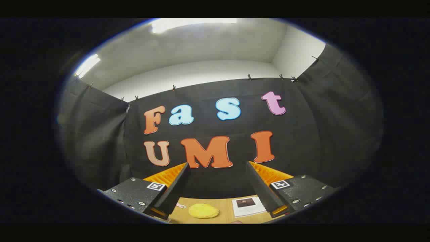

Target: Open the storage box then place both shoes into the box .Put the left shoe in first, then the right shoe, with the right side of both shoes facing outward in a uniform manner.

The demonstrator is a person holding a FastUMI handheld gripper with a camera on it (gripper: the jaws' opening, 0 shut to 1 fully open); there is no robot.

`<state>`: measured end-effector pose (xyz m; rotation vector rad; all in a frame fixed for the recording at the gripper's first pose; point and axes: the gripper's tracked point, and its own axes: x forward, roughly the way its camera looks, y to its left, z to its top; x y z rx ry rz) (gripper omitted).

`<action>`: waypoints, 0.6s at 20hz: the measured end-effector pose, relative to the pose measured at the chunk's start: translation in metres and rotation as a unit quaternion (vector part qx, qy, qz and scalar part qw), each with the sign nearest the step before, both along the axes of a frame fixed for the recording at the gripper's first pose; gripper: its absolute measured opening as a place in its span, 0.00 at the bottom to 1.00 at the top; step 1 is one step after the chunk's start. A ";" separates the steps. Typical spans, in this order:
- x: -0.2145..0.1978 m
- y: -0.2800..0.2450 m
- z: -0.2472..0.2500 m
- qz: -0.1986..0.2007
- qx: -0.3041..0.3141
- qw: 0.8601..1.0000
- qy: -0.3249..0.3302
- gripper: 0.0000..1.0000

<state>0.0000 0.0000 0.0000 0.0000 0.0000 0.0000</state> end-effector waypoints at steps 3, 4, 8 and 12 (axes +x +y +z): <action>0.001 0.004 -0.004 0.003 -0.008 1.000 0.010 0.98; 0.002 0.006 -0.004 0.005 -0.009 1.000 0.011 0.98; 0.002 0.013 -0.004 0.012 -0.008 1.000 0.011 0.98; 0.002 0.020 -0.011 0.023 -0.007 0.999 0.022 0.98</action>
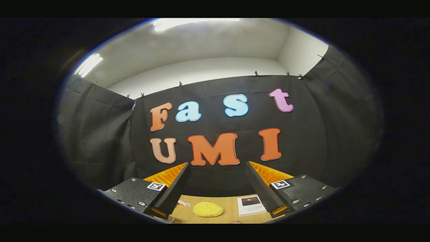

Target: Open the storage box then place both shoes into the box .Put the left shoe in first, then the right shoe, with the right side of both shoes facing outward in a uniform manner.

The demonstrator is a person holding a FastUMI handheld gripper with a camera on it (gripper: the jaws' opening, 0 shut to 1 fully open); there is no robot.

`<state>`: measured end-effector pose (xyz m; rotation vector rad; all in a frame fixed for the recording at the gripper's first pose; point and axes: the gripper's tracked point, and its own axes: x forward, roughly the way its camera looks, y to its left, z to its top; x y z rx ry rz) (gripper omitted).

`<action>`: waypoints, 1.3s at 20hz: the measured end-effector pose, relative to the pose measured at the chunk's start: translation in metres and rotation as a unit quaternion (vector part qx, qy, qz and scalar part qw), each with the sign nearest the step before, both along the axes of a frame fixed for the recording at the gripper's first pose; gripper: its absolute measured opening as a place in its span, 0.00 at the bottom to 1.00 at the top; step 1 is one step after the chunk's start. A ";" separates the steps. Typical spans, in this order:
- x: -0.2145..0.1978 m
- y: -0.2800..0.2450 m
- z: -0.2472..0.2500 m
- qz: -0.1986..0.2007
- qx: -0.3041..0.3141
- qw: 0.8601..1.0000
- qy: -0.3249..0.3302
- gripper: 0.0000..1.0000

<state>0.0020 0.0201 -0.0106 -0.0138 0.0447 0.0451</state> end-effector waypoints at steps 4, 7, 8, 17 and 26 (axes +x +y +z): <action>0.000 0.013 -0.014 0.017 0.013 1.000 0.023 0.98; -0.002 0.025 -0.039 0.034 0.033 0.997 0.064 0.98; -0.004 0.031 -0.050 0.042 0.041 0.995 0.080 0.98; -0.040 0.096 -0.185 0.114 0.073 0.951 0.278 0.97; -0.105 0.154 -0.290 0.178 0.112 0.864 0.457 0.97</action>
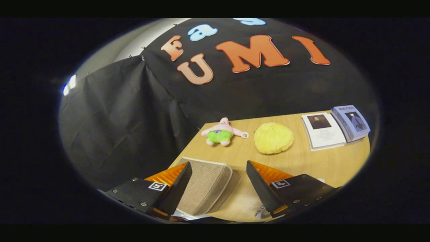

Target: Open the storage box then place both shoes into the box .Put the left shoe in first, then the right shoe, with the right side of both shoes facing outward in a uniform manner.

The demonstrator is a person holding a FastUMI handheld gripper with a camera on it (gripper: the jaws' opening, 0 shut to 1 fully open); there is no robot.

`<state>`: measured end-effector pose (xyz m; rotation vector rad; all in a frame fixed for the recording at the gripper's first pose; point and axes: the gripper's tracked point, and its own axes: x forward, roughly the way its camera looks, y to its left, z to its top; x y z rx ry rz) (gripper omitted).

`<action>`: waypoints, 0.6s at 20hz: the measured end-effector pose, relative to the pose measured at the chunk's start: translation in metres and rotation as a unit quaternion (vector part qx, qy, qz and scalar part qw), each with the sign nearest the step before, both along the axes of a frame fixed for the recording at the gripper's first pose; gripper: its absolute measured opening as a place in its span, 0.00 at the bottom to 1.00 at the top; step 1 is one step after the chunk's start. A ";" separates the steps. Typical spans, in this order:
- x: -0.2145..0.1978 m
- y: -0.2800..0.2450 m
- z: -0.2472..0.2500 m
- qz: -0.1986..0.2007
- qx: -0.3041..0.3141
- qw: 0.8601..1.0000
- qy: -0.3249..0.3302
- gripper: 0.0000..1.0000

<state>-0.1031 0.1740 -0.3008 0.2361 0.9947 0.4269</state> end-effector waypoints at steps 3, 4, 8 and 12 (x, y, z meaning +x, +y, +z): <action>-0.023 0.013 -0.030 0.009 0.017 0.998 0.061 0.97; -0.029 0.018 -0.038 0.010 0.025 0.996 0.080 0.97; -0.052 0.033 -0.064 -0.001 0.059 0.987 0.146 0.97; -0.071 0.040 -0.082 -0.015 0.080 0.977 0.198 0.96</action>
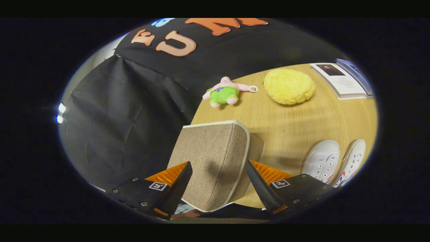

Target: Open the storage box then place both shoes into the box .Put the left shoe in first, then the right shoe, with the right side of both shoes facing outward in a uniform manner.

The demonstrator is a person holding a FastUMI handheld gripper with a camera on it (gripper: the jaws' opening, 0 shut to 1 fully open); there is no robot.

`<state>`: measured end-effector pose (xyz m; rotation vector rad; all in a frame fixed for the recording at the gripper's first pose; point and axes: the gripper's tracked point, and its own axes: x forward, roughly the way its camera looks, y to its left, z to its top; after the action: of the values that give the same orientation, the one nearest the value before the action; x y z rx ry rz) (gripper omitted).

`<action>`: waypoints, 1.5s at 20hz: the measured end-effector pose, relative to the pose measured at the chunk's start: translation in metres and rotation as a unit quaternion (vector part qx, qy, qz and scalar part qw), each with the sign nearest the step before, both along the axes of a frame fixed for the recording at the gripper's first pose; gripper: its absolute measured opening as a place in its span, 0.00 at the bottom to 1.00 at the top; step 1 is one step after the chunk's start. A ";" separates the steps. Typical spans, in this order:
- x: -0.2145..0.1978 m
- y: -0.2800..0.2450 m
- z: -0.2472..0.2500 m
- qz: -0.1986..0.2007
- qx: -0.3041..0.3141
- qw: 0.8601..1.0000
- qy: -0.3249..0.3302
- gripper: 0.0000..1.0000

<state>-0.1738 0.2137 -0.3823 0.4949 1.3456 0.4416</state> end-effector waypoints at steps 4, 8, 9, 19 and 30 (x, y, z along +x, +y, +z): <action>-0.018 0.012 -0.016 -0.032 0.039 0.996 0.072 0.96; -0.033 0.016 -0.030 -0.044 0.060 0.992 0.103 0.96; -0.035 0.021 -0.031 -0.048 0.072 0.990 0.114 0.96; -0.015 0.012 -0.009 -0.105 0.144 0.977 0.115 0.84; -0.007 0.021 0.009 -0.108 0.154 0.979 0.078 0.21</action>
<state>-0.1809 0.2351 -0.3729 0.9399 1.3601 0.4401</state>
